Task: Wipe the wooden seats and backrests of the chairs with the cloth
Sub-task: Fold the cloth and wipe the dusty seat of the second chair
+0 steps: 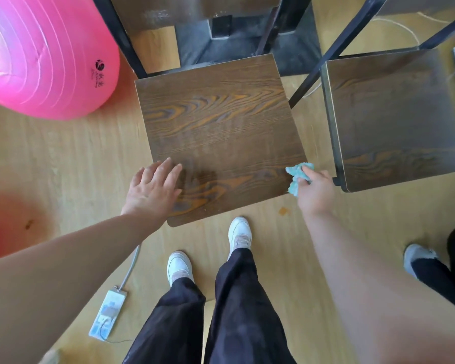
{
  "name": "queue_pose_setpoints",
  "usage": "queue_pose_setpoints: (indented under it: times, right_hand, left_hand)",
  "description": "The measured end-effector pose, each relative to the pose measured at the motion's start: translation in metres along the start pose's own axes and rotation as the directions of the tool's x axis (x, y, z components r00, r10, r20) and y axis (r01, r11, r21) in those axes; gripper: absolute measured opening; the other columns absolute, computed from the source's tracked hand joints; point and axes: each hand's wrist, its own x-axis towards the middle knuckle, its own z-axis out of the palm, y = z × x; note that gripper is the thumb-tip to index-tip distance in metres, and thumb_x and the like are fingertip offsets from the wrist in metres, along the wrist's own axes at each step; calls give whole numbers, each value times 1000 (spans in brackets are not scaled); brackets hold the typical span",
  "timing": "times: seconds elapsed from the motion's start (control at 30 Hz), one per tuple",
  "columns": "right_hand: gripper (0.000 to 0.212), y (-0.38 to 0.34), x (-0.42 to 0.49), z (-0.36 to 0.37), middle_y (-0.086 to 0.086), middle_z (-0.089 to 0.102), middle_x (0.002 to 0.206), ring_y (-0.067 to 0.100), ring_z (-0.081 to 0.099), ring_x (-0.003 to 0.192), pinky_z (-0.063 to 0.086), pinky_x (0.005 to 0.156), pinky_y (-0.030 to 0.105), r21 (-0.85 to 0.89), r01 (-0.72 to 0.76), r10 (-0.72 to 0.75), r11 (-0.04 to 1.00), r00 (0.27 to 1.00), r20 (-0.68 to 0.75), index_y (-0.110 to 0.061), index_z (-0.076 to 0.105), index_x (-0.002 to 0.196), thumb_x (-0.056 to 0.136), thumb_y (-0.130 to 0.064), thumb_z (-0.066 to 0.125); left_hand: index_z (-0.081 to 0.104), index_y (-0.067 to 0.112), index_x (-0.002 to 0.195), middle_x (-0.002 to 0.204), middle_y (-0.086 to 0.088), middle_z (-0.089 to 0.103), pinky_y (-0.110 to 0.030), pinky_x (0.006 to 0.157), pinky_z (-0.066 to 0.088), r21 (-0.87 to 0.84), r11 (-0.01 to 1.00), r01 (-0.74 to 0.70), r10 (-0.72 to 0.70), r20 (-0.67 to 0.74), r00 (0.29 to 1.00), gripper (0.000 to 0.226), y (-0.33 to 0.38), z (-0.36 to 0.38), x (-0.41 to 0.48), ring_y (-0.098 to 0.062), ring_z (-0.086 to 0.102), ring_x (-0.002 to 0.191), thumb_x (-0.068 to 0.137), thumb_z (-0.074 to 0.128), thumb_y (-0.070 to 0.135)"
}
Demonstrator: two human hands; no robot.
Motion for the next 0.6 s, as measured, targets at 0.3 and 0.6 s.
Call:
queue_pose_setpoints:
  times: [0.3, 0.6]
  right_hand:
    - [38, -20, -24, 38, 5, 55, 124, 21, 56, 109, 40, 92, 20, -26, 175, -171, 984, 978, 121, -12, 63, 129, 93, -1, 53]
    - [41, -56, -91, 87, 4, 60, 114, 24, 59, 102, 53, 87, 36, 37, 353, -351, 935, 902, 253, -13, 67, 123, 86, 4, 59]
  left_hand:
    - [23, 22, 152, 158, -4, 22, -46, 115, 20, -58, 996, 69, -69, -2, 998, 58, 7, 0, 7, -29, 21, 141, 100, 42, 38]
    - [30, 20, 150, 156, -5, 29, -47, 113, 27, -63, 994, 87, -90, -45, 995, 59, -2, 4, -6, -28, 25, 137, 97, 49, 38]
